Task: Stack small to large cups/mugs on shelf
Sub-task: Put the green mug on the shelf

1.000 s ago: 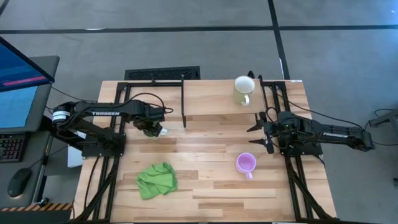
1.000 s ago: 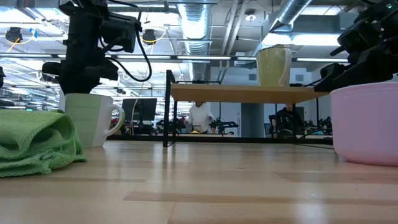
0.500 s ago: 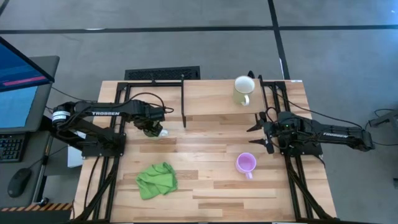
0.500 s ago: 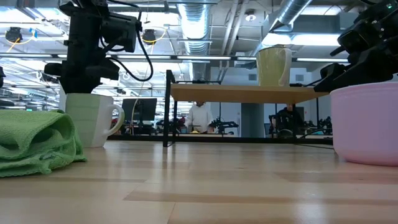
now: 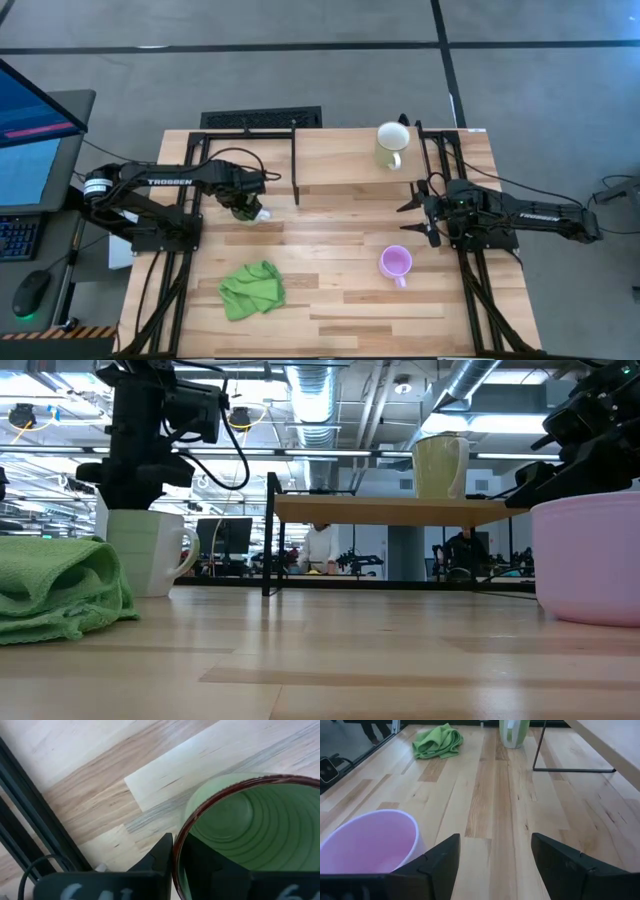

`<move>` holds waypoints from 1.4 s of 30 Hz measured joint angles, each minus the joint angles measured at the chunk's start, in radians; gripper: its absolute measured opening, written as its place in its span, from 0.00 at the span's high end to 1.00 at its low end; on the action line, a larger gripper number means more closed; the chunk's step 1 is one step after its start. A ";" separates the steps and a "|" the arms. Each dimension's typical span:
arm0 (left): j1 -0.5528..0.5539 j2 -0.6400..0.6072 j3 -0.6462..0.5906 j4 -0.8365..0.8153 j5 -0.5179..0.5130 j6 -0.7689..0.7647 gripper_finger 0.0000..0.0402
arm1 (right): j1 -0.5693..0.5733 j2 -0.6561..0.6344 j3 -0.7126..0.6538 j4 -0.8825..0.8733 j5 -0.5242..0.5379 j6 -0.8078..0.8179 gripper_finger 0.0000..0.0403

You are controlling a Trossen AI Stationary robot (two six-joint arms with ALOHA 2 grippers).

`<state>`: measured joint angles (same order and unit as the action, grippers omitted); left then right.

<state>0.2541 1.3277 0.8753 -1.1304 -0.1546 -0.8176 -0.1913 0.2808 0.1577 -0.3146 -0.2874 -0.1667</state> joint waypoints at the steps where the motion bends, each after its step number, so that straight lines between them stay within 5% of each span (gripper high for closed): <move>1: 0.003 0.000 0.000 0.003 0.001 0.004 0.94 | 0.000 0.000 0.000 -0.001 0.000 0.000 0.33; 17: 0.054 0.002 0.031 0.062 0.037 0.148 0.99 | 0.000 0.000 0.000 -0.029 0.000 -0.018 0.33; 42: 0.055 0.001 0.668 -0.204 -0.087 0.419 0.99 | 0.000 0.000 0.000 -0.030 0.000 -0.017 0.33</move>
<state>0.3093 1.3289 1.5429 -1.3343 -0.2420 -0.3985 -0.1913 0.2807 0.1577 -0.3441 -0.2874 -0.1841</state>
